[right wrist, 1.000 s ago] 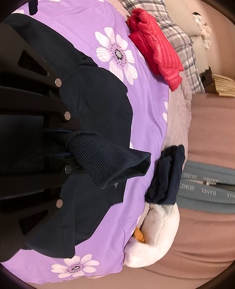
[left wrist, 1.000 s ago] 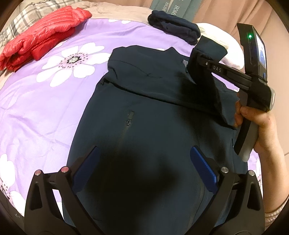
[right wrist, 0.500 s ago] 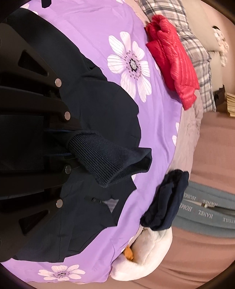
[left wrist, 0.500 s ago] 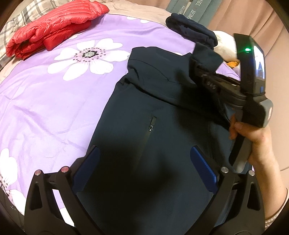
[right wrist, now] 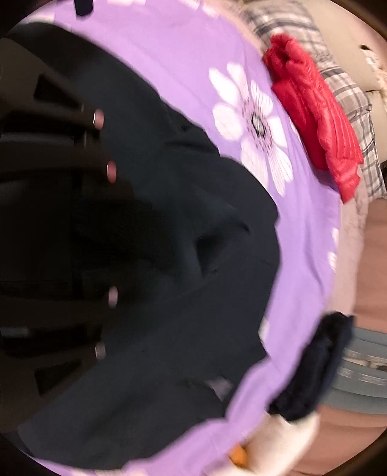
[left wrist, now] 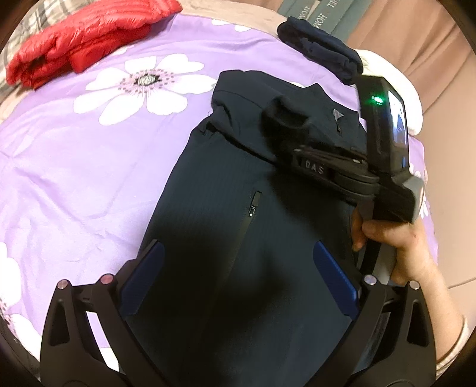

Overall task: Fold large clothes
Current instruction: 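Grasp the cuff with the left tool while the right tool releases it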

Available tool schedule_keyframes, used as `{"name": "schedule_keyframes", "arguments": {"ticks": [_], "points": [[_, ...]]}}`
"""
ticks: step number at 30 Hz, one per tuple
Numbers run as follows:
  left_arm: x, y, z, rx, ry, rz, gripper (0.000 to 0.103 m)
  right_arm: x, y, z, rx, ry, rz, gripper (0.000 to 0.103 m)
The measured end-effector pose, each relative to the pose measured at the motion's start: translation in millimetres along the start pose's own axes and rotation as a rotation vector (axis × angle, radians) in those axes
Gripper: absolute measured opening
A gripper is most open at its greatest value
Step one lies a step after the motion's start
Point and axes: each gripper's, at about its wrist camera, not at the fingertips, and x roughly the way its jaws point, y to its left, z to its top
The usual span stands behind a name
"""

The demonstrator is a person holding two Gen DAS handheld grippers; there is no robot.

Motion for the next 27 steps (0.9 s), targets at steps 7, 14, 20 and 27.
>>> {"name": "schedule_keyframes", "arguments": {"ticks": [7,14,20,27], "points": [[9.5,8.4,15.3,-0.043,0.004,-0.091,0.101,-33.1,-11.5,-19.7,0.075,-0.066,0.163,0.059],[49.9,6.0,55.3,-0.149,0.058,-0.411,0.101,-88.6,-57.0,-86.4,0.234,-0.129,0.279,0.067],[104.4,3.9,79.6,-0.288,0.142,-0.519,0.099,-126.4,-94.6,-154.0,0.396,-0.167,0.295,0.067],[136.4,1.9,84.3,-0.373,0.141,-0.509,0.064,-148.7,-124.8,-201.4,0.514,-0.189,0.276,0.067]]}}
